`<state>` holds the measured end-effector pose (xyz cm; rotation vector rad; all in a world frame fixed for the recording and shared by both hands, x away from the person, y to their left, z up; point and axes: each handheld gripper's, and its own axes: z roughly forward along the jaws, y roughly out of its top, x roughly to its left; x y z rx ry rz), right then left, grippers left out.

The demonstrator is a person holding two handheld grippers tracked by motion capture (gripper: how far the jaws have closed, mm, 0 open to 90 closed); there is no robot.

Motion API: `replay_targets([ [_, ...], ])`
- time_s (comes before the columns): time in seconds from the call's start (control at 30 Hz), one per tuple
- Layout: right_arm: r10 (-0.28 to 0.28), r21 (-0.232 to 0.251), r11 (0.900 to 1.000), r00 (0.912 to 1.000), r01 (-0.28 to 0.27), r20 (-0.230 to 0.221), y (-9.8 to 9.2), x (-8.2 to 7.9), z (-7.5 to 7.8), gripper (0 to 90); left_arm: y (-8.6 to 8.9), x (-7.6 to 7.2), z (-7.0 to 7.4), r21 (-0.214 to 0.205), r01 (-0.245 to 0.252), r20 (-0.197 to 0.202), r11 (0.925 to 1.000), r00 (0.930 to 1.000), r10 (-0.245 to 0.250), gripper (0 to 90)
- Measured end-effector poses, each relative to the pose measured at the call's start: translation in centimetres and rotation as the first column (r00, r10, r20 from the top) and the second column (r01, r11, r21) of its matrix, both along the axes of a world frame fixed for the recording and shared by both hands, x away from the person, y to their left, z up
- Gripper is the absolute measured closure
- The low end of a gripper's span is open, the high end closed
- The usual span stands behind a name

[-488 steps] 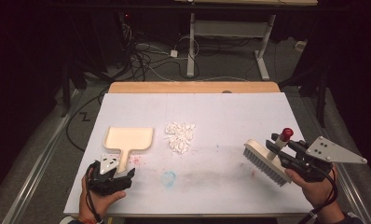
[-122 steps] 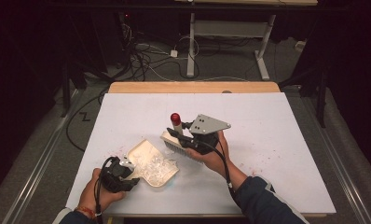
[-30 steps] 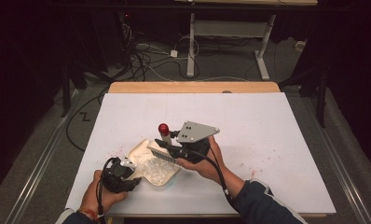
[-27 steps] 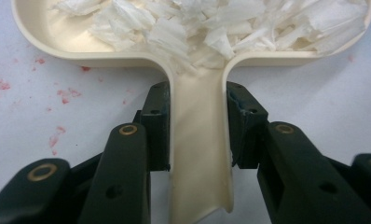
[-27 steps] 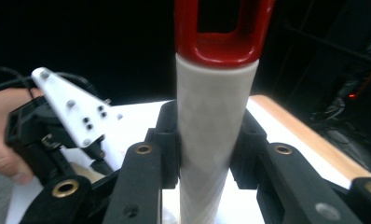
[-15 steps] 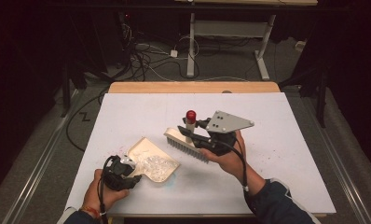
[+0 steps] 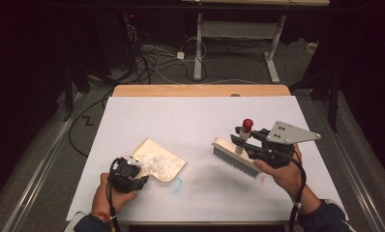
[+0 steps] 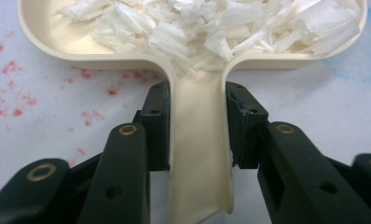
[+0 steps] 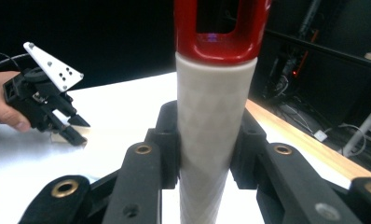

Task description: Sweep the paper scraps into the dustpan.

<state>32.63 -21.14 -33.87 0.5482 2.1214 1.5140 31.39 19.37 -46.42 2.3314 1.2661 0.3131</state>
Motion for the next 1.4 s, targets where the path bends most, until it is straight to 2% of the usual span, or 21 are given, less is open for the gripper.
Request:
replay_targets([
  [0.23,-0.025,-0.010,0.9996,0.9995,0.024,-0.022,-3.1,-1.0,-0.1,69.8,-0.2,1.0,0.1,-0.024,-0.041,0.012,0.9989,0.9991,0.041,63.0],
  [0.47,-0.003,-0.033,0.9994,0.9979,0.001,-0.064,-4.9,-2.1,-0.4,69.8,0.1,1.9,0.3,-0.054,-0.080,0.017,0.9953,0.9965,0.082,62.9],
  [0.6,0.006,-0.047,0.9988,0.9963,-0.010,-0.086,-6.1,-2.7,-0.2,69.8,0.4,2.2,0.2,-0.068,-0.102,0.005,0.9925,0.9947,0.103,63.1],
  [0.73,0.028,-0.029,0.9991,0.9903,-0.032,-0.136,-7.6,-3.0,-0.3,69.8,0.8,2.5,0.1,-0.075,-0.140,0.008,0.9873,0.9900,0.141,63.1],
  [0.83,0.045,-0.056,0.9969,0.9850,-0.055,-0.166,-8.4,-3.2,-0.2,69.7,1.2,2.7,0.2,-0.077,-0.177,0.028,0.9811,0.9833,0.180,63.0],
  [0.87,0.053,-0.074,0.9949,0.9819,-0.068,-0.182,-8.7,-3.2,-0.1,69.8,1.4,2.8,0.2,-0.081,-0.182,0.030,0.9800,0.9823,0.185,63.0],
  [1.0,0.052,-0.088,0.9936,0.9769,-0.071,-0.208,-9.2,-2.7,-0.3,69.8,1.7,3.5,0.0,-0.085,-0.215,0.033,0.9729,0.9753,0.219,62.9],
  [1.13,0.025,-0.121,0.9911,0.9711,-0.055,-0.237,-9.4,-1.7,-0.9,69.7,1.4,4.2,-0.3,-0.078,-0.222,0.025,0.9719,0.9741,0.225,62.9],
  [1.2,0.016,-0.124,0.9911,0.9700,-0.048,-0.243,-9.4,-1.1,-1.2,69.7,1.2,4.4,-0.4,-0.080,-0.228,0.023,0.9705,0.9729,0.230,62.9],
  [1.27,0.006,-0.123,0.9917,0.9662,-0.039,-0.258,-9.5,-0.5,-1.4,69.5,1.1,4.4,-0.5,-0.076,-0.221,0.018,0.9722,0.9746,0.223,62.2],
  [1.33,-0.010,-0.129,0.9914,0.9646,-0.025,-0.263,-9.7,0.0,-1.3,69.0,1.1,4.2,-0.6,-0.093,-0.230,0.010,0.9689,0.9728,0.231,58.7],
  [1.4,-0.030,-0.141,0.9900,0.9649,-0.008,-0.261,-9.8,0.3,-1.2,68.0,0.7,3.8,-0.5,-0.096,-0.228,0.010,0.9690,0.9732,0.230,54.1],
])
